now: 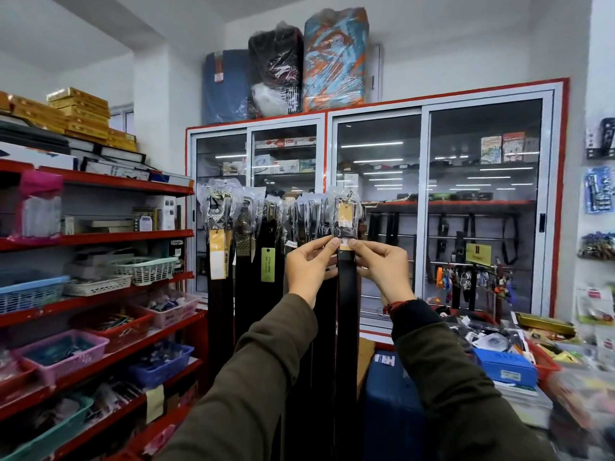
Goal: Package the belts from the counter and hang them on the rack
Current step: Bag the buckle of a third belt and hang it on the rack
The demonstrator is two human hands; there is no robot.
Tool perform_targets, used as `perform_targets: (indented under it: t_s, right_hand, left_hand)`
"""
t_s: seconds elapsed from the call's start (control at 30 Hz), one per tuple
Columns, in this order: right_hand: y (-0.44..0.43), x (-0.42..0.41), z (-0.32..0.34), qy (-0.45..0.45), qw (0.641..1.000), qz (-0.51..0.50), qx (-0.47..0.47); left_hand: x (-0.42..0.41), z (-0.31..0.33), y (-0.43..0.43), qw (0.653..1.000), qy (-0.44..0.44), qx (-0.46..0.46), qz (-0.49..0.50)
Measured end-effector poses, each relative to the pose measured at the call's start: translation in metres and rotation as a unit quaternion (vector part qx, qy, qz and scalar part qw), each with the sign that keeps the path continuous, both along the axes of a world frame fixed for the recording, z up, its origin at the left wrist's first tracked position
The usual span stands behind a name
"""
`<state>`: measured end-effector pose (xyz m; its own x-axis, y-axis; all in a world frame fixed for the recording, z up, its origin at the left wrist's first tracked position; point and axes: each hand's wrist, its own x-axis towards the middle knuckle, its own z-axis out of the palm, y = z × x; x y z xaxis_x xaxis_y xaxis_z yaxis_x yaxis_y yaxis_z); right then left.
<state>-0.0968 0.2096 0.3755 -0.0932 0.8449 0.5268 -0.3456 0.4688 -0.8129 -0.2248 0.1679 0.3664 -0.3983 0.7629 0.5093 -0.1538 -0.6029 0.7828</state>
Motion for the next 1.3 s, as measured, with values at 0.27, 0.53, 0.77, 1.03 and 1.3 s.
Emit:
perform_targets:
  t_s: [0.27,0.53,0.77,1.03,1.3]
  right_hand:
    - [0.001,-0.007,-0.026,-0.119,0.922,-0.25,0.27]
    - [0.025,-0.006,-0.029,-0.283,0.851,-0.218,0.385]
    - [0.047,-0.01,-0.023,-0.376,0.827,-0.22,0.357]
    - [0.041,-0.024,-0.035,-0.324,0.849,-0.244,0.339]
    - [0.007,-0.079,-0.048,-0.257,0.828,-0.287,0.408]
  left_hand:
    - [-0.006,-0.011,0.002,0.905,0.304,0.105,0.279]
    - [-0.03,-0.007,0.014,0.731,0.58,0.137,0.334]
    - [-0.052,-0.006,0.033,0.68,0.634,0.049,0.365]
    - [-0.057,-0.01,0.024,0.668,0.631,0.051,0.391]
    - [-0.112,-0.026,-0.033,0.66,0.579,0.128,0.462]
